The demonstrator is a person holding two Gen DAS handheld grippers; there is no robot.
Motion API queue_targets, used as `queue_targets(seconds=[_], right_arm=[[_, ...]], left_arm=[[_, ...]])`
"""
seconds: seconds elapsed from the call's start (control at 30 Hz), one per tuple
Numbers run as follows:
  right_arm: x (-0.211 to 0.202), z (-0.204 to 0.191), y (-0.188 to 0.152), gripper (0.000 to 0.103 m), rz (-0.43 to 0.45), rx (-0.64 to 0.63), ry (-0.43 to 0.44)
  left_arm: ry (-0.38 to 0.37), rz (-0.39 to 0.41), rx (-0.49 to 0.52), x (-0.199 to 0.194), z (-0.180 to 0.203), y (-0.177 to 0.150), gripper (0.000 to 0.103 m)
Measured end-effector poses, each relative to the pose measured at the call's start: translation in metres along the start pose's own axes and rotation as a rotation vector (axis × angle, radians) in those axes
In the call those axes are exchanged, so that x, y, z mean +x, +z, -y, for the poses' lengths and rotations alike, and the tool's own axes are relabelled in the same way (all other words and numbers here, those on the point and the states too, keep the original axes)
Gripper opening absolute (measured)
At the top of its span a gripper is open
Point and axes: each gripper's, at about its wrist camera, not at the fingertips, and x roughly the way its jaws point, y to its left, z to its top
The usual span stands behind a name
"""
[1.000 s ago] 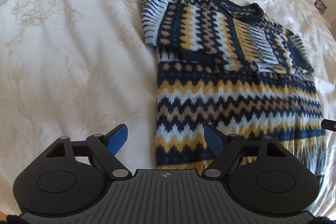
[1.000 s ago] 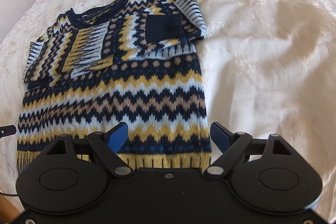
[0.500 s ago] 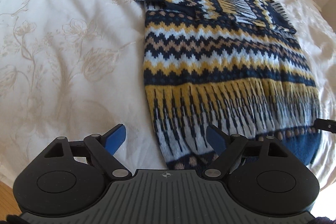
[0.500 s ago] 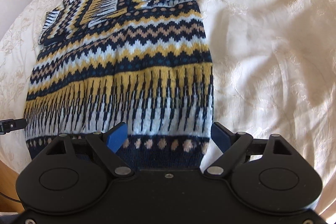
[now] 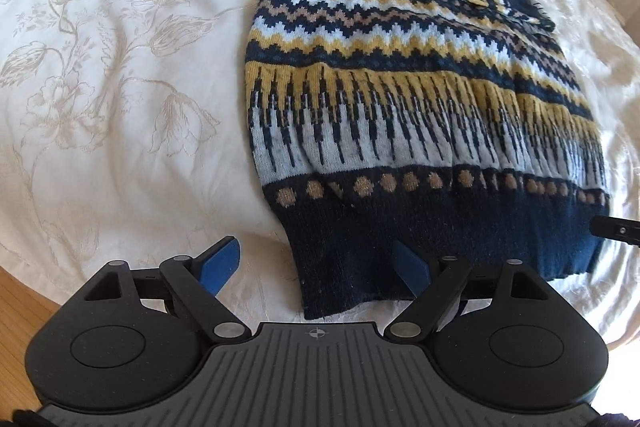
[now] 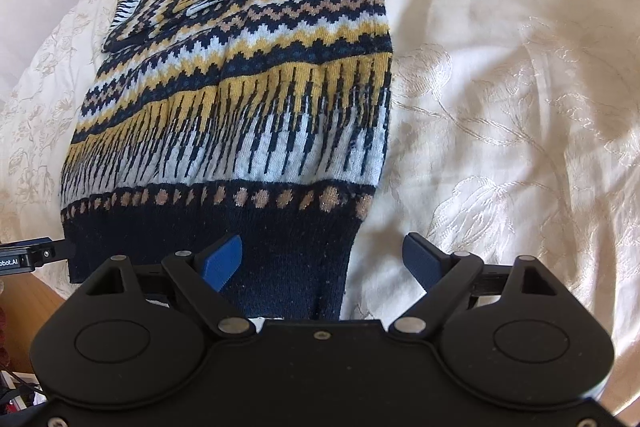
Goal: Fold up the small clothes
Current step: 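Move both tools toward the sweater hem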
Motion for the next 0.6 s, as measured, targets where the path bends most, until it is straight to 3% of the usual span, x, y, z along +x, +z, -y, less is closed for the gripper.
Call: queue_targets(seconds=[0.6], right_arm=[[0.003, 0.002, -0.013, 0.093, -0.017, -0.032, 0.060]], left_arm=[[-0.004, 0.035, -0.025, 0.002, 0.000, -0.013, 0.083]])
